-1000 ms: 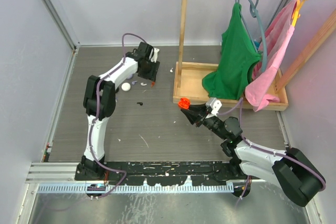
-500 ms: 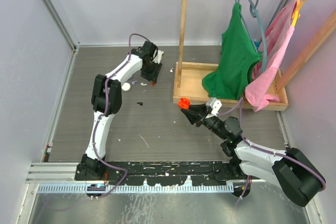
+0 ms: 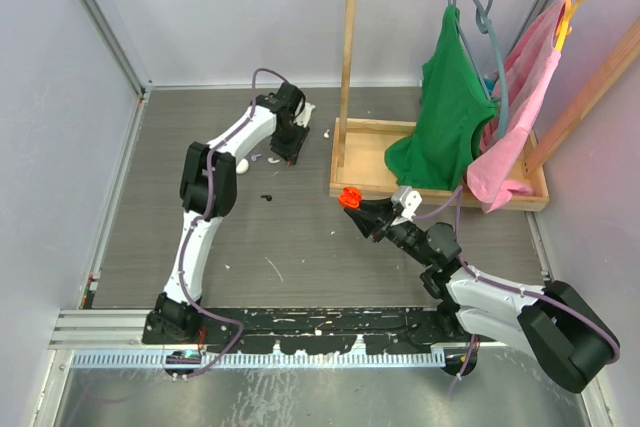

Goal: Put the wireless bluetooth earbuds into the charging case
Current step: Move the earbud to the center of the board.

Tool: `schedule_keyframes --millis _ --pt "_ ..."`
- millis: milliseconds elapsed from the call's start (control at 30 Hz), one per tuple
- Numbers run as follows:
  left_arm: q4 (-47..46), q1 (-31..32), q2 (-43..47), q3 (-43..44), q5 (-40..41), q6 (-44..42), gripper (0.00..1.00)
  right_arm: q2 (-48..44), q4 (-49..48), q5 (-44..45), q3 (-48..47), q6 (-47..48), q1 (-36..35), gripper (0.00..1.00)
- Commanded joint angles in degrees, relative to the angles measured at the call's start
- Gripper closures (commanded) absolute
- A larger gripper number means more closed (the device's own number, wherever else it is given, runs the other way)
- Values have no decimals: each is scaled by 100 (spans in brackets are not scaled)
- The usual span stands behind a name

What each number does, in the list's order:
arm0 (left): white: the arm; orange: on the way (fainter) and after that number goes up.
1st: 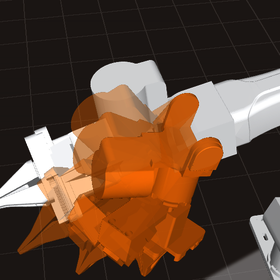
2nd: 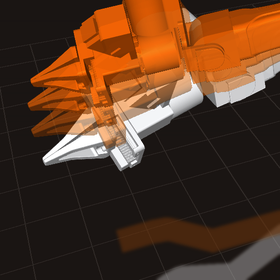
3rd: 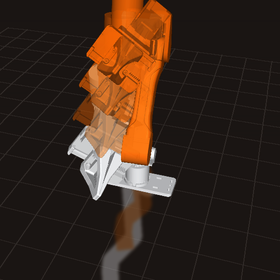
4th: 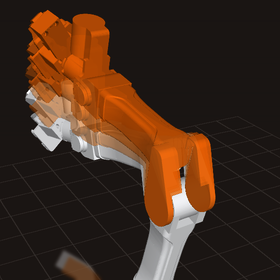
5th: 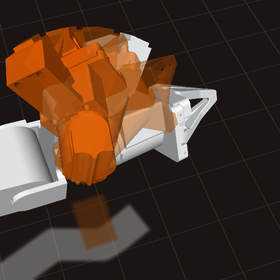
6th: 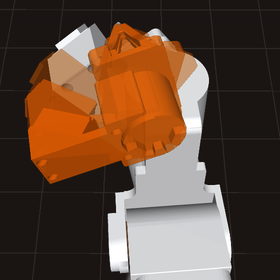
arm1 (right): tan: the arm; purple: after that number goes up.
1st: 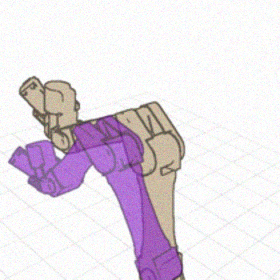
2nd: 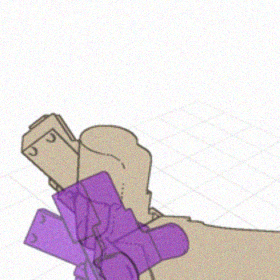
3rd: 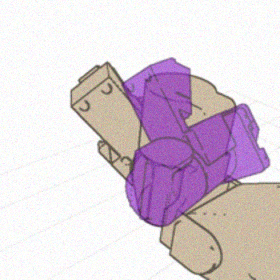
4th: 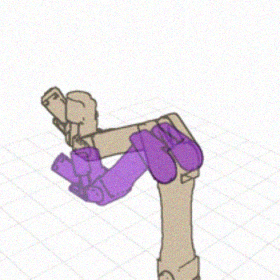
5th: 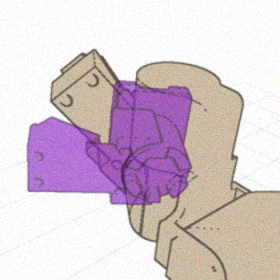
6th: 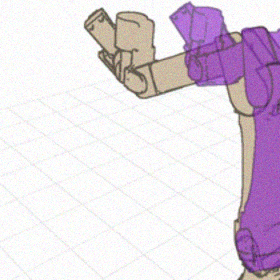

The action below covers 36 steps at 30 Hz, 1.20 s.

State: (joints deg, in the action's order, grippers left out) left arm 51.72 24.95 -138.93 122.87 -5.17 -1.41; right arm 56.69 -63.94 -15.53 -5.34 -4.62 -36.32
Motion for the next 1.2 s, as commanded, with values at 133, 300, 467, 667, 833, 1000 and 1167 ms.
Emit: schedule_keyframes --millis 133,300,467,667,833,1000,1167 --pt "249 222 -11 106 432 -193 75 -30 -305 18 -93 54 -33 97" --pt "300 353 176 -173 490 -118 82 -65 -294 16 -94 41 -34 97" --pt "225 527 682 -1103 565 87 84 -110 -296 -18 -95 12 -32 97" --pt "174 829 1430 -2250 612 387 84 -141 -292 -16 -84 -7 -33 97" --pt "148 1110 1882 -3076 580 755 83 -174 -279 -23 -87 -18 -33 97" --pt "163 1362 2123 -3669 544 1149 80 -146 -284 -20 -96 -19 -29 97" --pt "-54 1442 2317 -3993 589 1287 76 -116 -279 -30 -96 -17 -34 97"
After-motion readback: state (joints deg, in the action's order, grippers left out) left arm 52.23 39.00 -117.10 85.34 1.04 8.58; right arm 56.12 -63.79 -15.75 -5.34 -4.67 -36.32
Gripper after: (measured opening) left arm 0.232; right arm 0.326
